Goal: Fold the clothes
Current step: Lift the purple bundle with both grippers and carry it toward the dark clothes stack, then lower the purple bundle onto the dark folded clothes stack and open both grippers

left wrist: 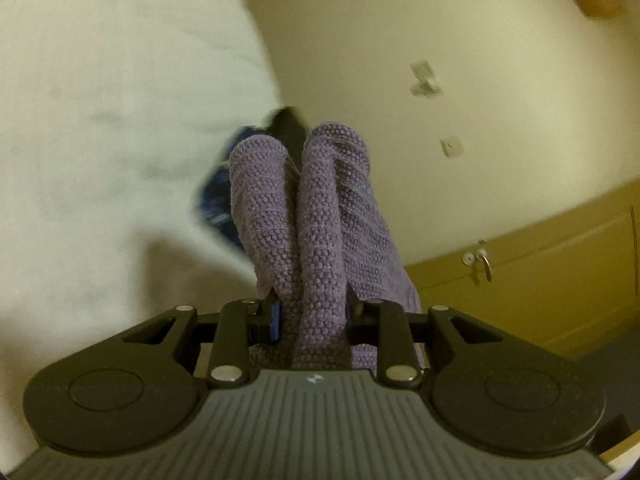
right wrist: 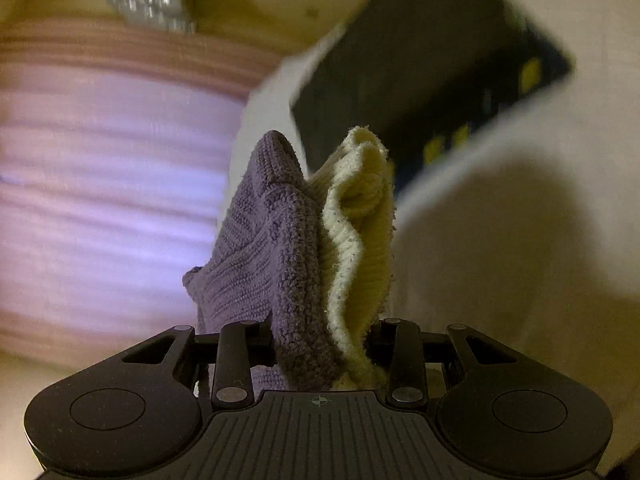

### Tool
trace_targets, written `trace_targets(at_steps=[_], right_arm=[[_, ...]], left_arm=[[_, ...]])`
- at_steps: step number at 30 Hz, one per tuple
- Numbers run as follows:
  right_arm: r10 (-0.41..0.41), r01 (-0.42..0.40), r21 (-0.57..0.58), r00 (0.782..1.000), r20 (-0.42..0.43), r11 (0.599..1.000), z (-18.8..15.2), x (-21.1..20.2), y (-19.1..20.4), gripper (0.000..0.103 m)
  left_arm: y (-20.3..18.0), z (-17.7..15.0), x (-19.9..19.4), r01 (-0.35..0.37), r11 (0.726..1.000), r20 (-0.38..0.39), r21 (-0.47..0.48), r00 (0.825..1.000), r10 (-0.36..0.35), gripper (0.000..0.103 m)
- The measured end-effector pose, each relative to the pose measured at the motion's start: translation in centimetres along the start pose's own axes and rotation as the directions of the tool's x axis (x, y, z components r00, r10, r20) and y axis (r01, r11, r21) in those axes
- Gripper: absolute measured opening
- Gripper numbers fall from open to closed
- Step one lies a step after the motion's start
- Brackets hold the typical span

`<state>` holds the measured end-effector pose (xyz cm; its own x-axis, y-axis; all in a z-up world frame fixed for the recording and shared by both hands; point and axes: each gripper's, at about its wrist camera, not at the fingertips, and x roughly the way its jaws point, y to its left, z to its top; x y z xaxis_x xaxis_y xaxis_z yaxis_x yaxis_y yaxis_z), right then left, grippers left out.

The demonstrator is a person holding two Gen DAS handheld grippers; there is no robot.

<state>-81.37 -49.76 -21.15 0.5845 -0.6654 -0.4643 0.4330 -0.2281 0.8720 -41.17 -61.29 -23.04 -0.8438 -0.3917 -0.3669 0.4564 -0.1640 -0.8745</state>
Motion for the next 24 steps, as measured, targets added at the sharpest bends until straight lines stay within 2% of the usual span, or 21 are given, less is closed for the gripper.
trace_targets(at_steps=[3,6,12,16,21,24], right_arm=[[0.009,-0.009,-0.006,0.998,0.068,1.000,5.6,-0.8,0.6,0.035],[0.012,-0.009,-0.024,0.994,0.106,1.000,11.3,-0.3,1.7,0.035],[0.023,-0.018,-0.041,0.993,0.118,0.999,19.9,1.7,3.0,0.035],[0.008,-0.007,-0.015,0.995,0.094,1.000,21.5,3.4,1.1,0.035],[-0.024,0.022,0.024,0.997,0.073,0.999,24.0,5.0,-2.7,0.035],[-0.083,0.081,0.024,0.993,0.080,0.996,23.8,5.9,-5.0,0.040]], left_arm=[[-2.8,5.2,6.2,0.026,0.999,-0.012,0.041,1.000,-0.025,0.022],[-5.2,9.1,12.1,0.043,0.996,-0.007,0.072,0.999,-0.043,0.022],[-7.0,14.2,20.0,0.035,0.995,0.002,0.096,0.999,-0.035,0.023],[-6.3,15.2,23.0,-0.003,0.996,-0.018,0.087,1.000,0.005,0.023],[-3.2,14.4,24.5,-0.040,0.995,-0.050,0.094,0.998,0.045,0.023],[-1.4,14.1,25.7,-0.081,0.989,-0.062,0.123,0.994,0.089,0.025]])
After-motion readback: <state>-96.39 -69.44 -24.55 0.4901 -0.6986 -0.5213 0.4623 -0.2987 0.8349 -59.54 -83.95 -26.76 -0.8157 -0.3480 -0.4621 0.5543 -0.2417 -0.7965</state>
